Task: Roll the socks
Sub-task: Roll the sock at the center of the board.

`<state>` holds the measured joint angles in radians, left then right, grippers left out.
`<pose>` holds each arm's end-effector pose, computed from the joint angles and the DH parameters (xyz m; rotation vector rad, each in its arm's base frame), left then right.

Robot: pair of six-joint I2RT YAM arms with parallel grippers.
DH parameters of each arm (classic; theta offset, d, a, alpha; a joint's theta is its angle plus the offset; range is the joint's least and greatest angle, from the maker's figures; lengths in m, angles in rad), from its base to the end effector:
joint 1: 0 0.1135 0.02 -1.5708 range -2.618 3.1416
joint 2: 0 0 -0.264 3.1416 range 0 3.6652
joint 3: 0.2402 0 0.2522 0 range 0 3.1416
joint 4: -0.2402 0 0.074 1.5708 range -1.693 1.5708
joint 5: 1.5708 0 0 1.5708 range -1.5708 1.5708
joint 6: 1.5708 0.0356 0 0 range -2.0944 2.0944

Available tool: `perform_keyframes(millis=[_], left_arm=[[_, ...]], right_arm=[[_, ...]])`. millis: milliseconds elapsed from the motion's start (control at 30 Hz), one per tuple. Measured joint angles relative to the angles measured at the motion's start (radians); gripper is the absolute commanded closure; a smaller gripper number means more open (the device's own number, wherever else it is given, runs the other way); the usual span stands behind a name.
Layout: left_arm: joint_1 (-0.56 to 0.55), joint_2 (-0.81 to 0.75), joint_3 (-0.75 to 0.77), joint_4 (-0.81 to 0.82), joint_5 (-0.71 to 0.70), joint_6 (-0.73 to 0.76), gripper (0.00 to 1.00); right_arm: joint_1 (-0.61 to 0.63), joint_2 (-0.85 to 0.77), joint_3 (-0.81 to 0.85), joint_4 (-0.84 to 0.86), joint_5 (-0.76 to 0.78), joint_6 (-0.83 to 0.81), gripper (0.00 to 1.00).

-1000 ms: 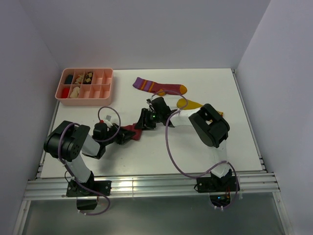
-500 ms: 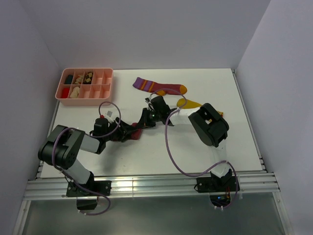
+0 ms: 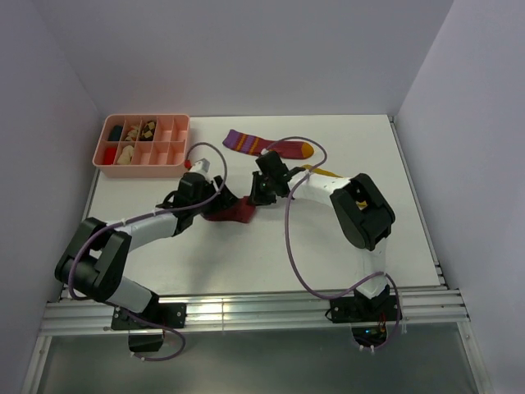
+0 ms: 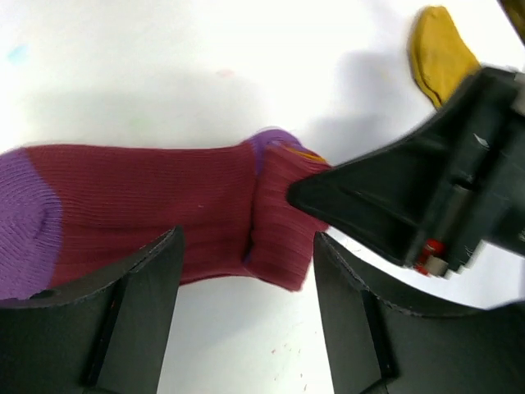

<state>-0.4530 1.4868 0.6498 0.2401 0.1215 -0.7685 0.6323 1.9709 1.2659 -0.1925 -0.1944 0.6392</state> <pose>0.2651 -0.1338 0.1734 -0.2860 2.2661 -0.8070 0.3317 0.2515 0.1584 -0.0801 2.6121 0.7476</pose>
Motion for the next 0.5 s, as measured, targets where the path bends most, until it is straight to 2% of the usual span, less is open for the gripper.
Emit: perform_keyframes(millis=[200,500], left_arm=[[-0.183,0.02,0.09,-0.014,-0.146,0.158,0.33],[-0.393,0.064,0.1,0.011,-0.356,0.362,0.34]], right_arm=[[-0.007,-0.005,0.049,-0.141,0.105,0.028,1.0],[-0.019,-0.003,0.069,-0.203,0.1,0.045,1.0]])
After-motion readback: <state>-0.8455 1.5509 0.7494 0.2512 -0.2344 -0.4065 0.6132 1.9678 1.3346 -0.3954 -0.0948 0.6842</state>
